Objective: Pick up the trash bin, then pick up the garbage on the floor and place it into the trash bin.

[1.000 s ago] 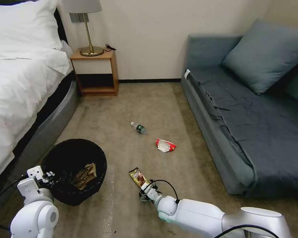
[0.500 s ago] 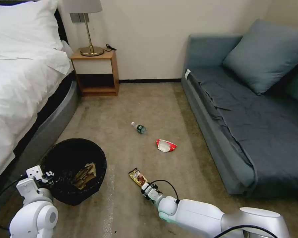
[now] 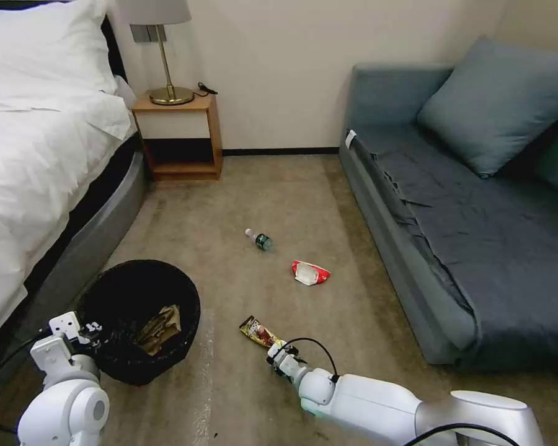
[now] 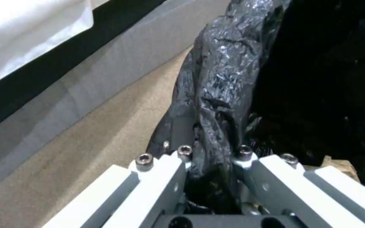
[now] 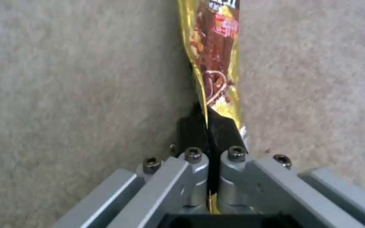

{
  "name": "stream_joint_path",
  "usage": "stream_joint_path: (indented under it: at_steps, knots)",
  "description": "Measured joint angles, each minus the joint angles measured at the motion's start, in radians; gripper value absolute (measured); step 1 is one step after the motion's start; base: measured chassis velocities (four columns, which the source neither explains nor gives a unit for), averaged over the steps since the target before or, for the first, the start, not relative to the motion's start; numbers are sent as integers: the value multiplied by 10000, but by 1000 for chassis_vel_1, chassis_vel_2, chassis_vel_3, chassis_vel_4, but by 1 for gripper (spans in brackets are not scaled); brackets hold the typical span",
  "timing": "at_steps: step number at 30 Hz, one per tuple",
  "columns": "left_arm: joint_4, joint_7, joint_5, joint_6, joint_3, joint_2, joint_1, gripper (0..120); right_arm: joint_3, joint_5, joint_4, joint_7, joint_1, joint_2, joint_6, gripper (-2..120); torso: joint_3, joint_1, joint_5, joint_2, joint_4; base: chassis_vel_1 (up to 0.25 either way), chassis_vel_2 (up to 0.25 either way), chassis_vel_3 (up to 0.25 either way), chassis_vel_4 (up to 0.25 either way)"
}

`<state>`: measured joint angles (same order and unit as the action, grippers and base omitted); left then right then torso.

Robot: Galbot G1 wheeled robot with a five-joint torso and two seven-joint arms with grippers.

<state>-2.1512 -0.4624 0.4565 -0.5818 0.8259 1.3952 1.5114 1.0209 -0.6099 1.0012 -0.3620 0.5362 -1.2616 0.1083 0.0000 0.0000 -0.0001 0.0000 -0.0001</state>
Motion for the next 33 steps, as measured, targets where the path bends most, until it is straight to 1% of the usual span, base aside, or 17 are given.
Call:
stream_joint_path:
  at_steps: [3, 6, 7, 11, 12, 15, 16, 17, 18, 19, 20, 22, 25, 26, 29, 30, 33]
  knots:
    - [0, 3, 0, 11, 21, -3, -1, 2, -201, -22, 491, -147, -92, 251, 3, 0, 0, 0, 3, 0, 1, 0, 0, 0, 0]
    - [19, 6, 16, 26, 37, -8, -35, 2, -909, 130, 1341, -243, -387, 916, -31, 0, 0, 0, 3, 0, 0, 0, 0, 0, 0]
    - [19, 6, 16, 26, 37, -8, -35, 2, -909, 130, 1341, -243, -387, 916, -31, 0, 0, 0, 3, 0, 0, 0, 0, 0, 0]
    - [25, 8, 33, 30, 5, -15, -79, 2, -1992, 197, 2329, -358, -714, 1581, -77, 0, 0, 1, 3, -1, 0, 0, 0, 0, 0]
    - [25, 8, 33, 30, 5, -15, -79, 2, -1992, 197, 2329, -358, -714, 1581, -77, 0, 0, 1, 3, -1, 0, 0, 0, 0, 0]
    - [131, 6, 34, 40, -110, -32, -118, 2, -2742, -166, 4275, -525, -918, 2261, 171, 0, 0, 0, -1, -1, -1, 0, 0, 0, 0]
    - [190, 9, 35, 46, -170, -23, -152, 2, -2932, -529, 5267, -628, -969, 2453, 334, 0, 0, 0, -1, 0, -2, 0, 0, 0, 0]
    - [190, 9, 35, 46, -170, -23, -152, 2, -2932, -529, 5267, -628, -969, 2453, 334, 0, 0, 0, -1, 0, -2, 0, 0, 0, 0]
    - [221, 8, 35, 48, -206, -12, -172, 2, -2983, -707, 5733, -691, -986, 2494, 418, 0, 0, 0, 0, -1, -2, 0, 0, 0, 0]
    - [269, 7, 35, 53, -281, 22, -216, 2, -3004, -1091, 6646, -851, -1011, 2508, 563, 0, 0, 0, 1, -1, 0, 0, 0, 0, 0]
    - [317, 7, 35, 54, -365, 67, -272, 2, -2852, -1499, 7534, -1078, -1021, 2384, 674, 0, 0, 0, -2, 0, 0, 0, 0, 0, 0]
    - [338, 6, 35, 54, -408, 95, -307, 2, -2688, -1696, 7904, -1211, -1026, 2258, 714, 0, 0, -1, -1, 0, 0, 0, 0, 0, 0]
    - [378, 3, 38, 32, -542, 213, -455, 2, -1637, -2107, 8524, -1615, -1018, 1602, 816, 0, 0, 0, -1, 0, 2, 0, 0, 0, 0]
    - [378, 3, 38, 32, -542, 213, -455, 2, -1637, -2107, 8524, -1615, -1018, 1602, 816, 0, 0, 0, -1, 0, 2, 0, 0, 0, 0]
    - [355, 1, 43, -17, -636, 322, -528, 2, -435, -1902, 8099, -1744, -1017, 798, 792, 0, 0, 0, -3, 0, 1, 0, 0, 0, 0]
    - [355, 1, 43, -17, -636, 322, -528, 2, -435, -1902, 8099, -1744, -1017, 798, 792, 0, 0, 0, -3, 0, 1, 0, 0, 0, 0]
    - [286, 3, 49, -39, -684, 416, -537, 2, 153, -1622, 7154, -1939, -917, 36, 717, 0, 0, 0, 0, -1, 2, 0, 0, 0, 0]
